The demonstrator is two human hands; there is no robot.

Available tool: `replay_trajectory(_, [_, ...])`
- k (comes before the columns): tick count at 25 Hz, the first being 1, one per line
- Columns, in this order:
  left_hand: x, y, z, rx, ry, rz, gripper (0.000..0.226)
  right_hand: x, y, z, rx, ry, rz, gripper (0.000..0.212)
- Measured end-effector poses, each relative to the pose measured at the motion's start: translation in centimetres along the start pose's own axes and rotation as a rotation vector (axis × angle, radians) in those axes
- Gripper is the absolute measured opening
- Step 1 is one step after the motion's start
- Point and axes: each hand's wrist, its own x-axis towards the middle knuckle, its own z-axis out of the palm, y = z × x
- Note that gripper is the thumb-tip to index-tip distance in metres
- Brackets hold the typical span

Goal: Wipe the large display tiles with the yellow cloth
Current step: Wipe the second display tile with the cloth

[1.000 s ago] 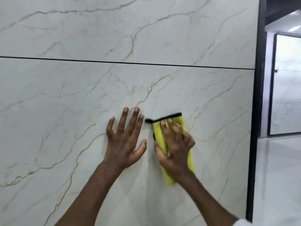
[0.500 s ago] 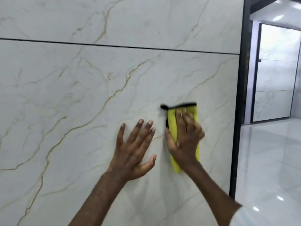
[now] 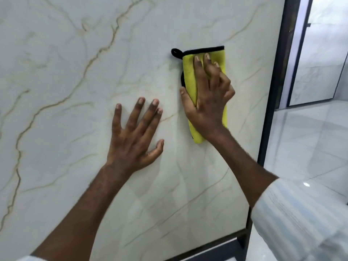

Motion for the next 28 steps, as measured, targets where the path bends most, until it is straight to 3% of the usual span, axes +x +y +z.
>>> replay_trajectory(5, [-0.7,0.8,0.3,-0.067,0.004,0.027,0.068,-19.7,4.4,-0.4,-0.067,-0.086,0.122,0.064])
replay_trajectory(9, [-7.8,7.9,1.2,-0.143,-0.157,0.118,0.076,-33.8,5.8,-2.3,-0.064,-0.290,0.187,0.064])
replay_trajectory(12, [-11.4,10.1,2.3,-0.045,-0.153,0.098,0.078,-33.9,6.2,-2.5,-0.031,-0.307,0.152,0.069])
replay_trajectory(16, [-11.8,10.4,3.0,-0.036,-0.087,0.068,0.076,-27.3,4.6,-1.2,0.002,-0.143,0.166,0.072])
replay_trajectory(19, [-12.2,10.5,3.3,-0.040,-0.099,0.055,0.077,-29.7,4.4,-0.3,0.011,-0.086,0.185,0.068])
replay_trajectory(25, [-12.3,10.5,3.6,0.006,-0.093,0.068,0.078,-52.0,6.5,-3.5,-0.082,-0.437,0.193,0.074])
replay_trajectory(28, [-12.2,10.3,3.5,-0.008,-0.114,0.068,0.078,-51.3,6.6,-4.2,-0.017,-0.513,0.184,0.085])
